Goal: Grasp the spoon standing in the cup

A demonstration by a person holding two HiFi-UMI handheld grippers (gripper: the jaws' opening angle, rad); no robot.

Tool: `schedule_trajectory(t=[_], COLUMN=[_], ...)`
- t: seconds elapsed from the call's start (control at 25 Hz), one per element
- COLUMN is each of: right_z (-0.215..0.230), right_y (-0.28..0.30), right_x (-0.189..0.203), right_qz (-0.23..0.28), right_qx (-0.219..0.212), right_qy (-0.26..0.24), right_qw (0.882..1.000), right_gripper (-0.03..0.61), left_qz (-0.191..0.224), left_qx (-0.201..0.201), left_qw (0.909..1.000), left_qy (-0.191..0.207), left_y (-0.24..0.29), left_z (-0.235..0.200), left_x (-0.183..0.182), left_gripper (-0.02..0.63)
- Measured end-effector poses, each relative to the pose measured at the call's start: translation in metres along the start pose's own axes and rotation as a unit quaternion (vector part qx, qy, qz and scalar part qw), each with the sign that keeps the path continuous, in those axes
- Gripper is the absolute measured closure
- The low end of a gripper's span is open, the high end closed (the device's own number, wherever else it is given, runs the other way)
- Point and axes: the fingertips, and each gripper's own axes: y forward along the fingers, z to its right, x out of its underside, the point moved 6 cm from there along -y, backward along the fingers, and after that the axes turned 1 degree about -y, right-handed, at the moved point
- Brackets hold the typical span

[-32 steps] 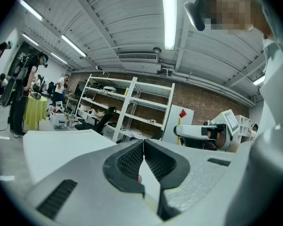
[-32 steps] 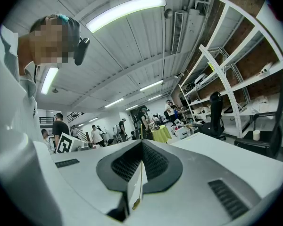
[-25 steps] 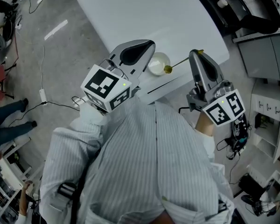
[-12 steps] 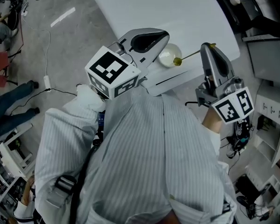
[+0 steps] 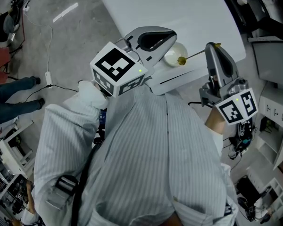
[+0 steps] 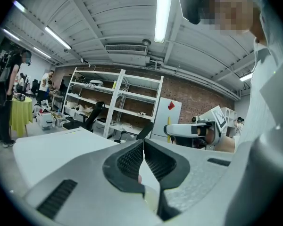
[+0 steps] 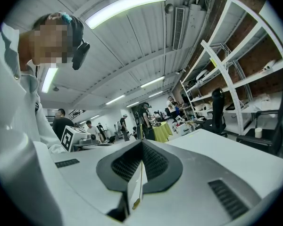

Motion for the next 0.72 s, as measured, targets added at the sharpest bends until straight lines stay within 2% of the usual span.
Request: schedule_trajectory(t=[0.72], right_z=[0.0028], right_y=[0.0002], right_x=[0.0000], right_qz=[0.001], right_qx=[0.001], right_qy=[0.003], right_qw=[1.000], right_gripper=[0.571], left_qz=[-0.003], left_qx=[0.002], left_qw=[1.0000], left_qy=[-0.001], left_y=[0.0016], left_z=[-0.0005], left_x=[0.0023], left_gripper=[0.600])
